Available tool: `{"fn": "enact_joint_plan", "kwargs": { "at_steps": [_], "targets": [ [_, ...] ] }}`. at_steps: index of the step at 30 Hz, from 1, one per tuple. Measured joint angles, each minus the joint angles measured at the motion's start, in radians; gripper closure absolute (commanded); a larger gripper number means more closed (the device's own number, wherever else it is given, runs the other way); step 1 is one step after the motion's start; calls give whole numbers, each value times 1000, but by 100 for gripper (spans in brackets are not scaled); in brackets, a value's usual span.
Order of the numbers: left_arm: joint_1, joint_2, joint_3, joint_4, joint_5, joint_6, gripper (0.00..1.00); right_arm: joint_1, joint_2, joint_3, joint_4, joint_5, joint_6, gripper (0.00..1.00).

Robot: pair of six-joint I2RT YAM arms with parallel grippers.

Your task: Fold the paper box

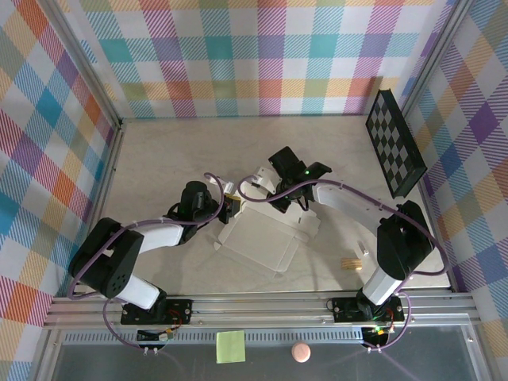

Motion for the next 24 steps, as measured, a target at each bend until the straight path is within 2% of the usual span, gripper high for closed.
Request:
{"fn": "enact_joint_plan", "kwargs": {
  "at_steps": [3,13,24],
  "targets": [
    [0,10,0,17,-3,-3,85,2,0,0,1,9,-3,98],
    [-4,16,-10,35,-39,-3,88,18,-14,-2,-3,26,-9,80],
    [-15,27,-15,34,-46,-3,89,22,-111,-3,-114,26,-8,75]
  ]
}}
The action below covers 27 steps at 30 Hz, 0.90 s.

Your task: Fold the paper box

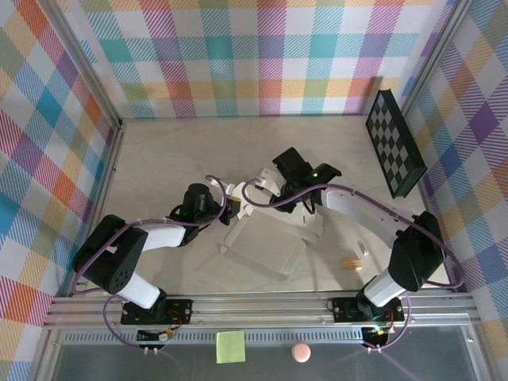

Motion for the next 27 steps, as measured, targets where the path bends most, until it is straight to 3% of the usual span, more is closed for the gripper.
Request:
{"fn": "enact_joint_plan", "kwargs": {
  "at_steps": [5,11,17,27],
  "targets": [
    [0,0,0,-7,0,0,89,0,-32,-2,-77,0,-1,80],
    [0,0,0,-24,0,1,90,-2,-77,-6,-151,0,-13,99],
    [-3,-45,11,-115,-2,6,89,-3,-89,-42,-103,-2,13,100],
    [-3,-63,94,-236,-77,47,87,-3,-72,-118,128,22,142,100]
  ]
}}
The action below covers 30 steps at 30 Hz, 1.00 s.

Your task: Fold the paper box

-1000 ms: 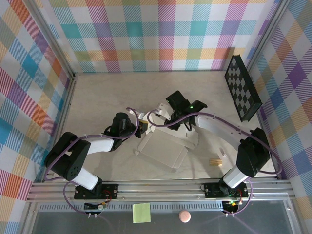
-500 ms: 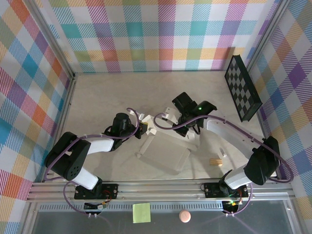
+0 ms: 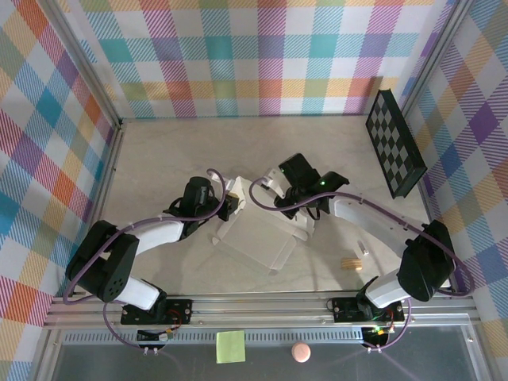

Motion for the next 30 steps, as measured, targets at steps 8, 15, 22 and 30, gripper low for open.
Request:
{"fn": "enact_joint_plan", "kwargs": {
  "at_steps": [8,15,22,30],
  "targets": [
    [3,73,11,14,-29,2,83,1,23,-59,103,16,-13,100],
    [11,110,11,63,-31,-18,75,1,33,-71,143,47,-46,100],
    [23,50,-37,43,-25,-36,62,5,38,-77,166,45,-61,100],
    [85,-163,-91,-13,-10,-53,52,6,42,-77,173,44,-69,100]
  ]
}}
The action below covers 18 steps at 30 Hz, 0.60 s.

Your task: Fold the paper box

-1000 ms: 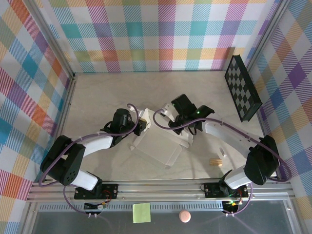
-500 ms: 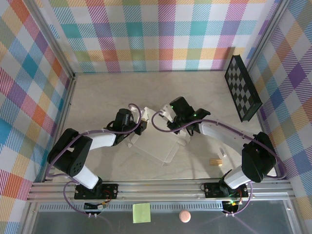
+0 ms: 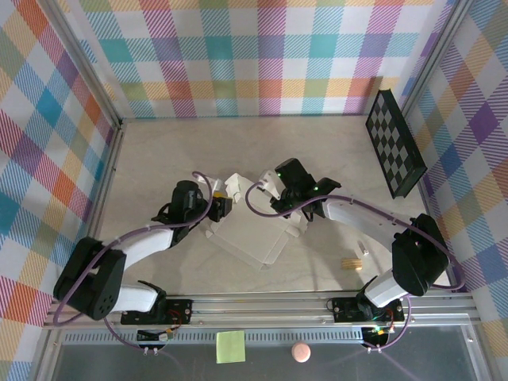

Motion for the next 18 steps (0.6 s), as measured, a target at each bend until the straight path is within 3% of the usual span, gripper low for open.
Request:
{"fn": "enact_joint_plan", "kwargs": {
  "at_steps": [8,14,18],
  "targets": [
    [48,-113,32,-105,-48,-108,49,0,0,0,0,-3,-13,100],
    [54,-70,230,-252,-55,-185,44,0,0,0,0,-6,-14,100],
    [56,-27,337,-283,4,-219,49,0,0,0,0,-7,-14,100]
  ]
}}
